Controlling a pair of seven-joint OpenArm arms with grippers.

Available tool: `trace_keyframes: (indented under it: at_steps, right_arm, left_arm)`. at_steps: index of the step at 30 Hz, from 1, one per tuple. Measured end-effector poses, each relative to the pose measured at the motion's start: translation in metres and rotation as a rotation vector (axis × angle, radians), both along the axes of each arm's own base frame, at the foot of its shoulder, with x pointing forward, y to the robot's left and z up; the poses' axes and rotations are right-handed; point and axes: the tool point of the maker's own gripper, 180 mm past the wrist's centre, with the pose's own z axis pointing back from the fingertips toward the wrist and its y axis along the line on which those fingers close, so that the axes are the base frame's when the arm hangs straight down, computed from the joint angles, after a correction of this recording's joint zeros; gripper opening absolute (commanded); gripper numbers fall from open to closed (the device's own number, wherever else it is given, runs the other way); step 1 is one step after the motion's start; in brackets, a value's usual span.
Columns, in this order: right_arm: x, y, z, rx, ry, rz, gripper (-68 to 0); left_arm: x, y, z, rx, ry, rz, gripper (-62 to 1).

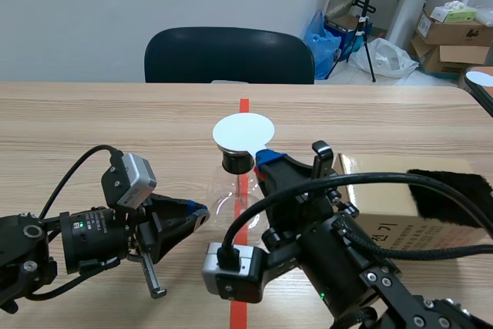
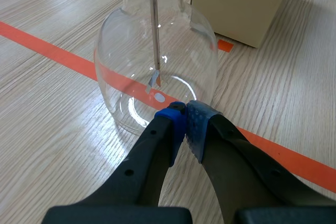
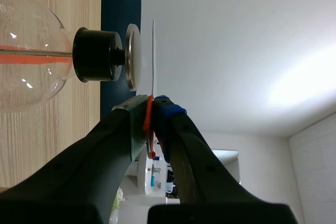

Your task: Do the electroscope experiment

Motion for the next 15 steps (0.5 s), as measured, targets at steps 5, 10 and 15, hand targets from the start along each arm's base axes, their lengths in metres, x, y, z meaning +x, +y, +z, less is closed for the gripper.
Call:
trace_keyframes:
  at_steps: [5, 10, 15]
  right_arm:
    - [0.0, 0.0, 0.0, 0.0, 0.0, 0.0, -66.6]
    - [0.005, -0.008, 0.0, 0.001, -0.001, -0.05, -66.6]
    - [0.012, -0.021, 0.001, 0.004, -0.004, -0.136, -66.6]
  left_arm:
    - [0.0, 0.0, 0.0, 0.0, 0.0, 0.0, -58.1]
    - [0.0, 0.0, 0.0, 0.0, 0.0, 0.0, -58.1]
    - [0.0, 0.0, 0.0, 0.0, 0.0, 0.0, -58.1]
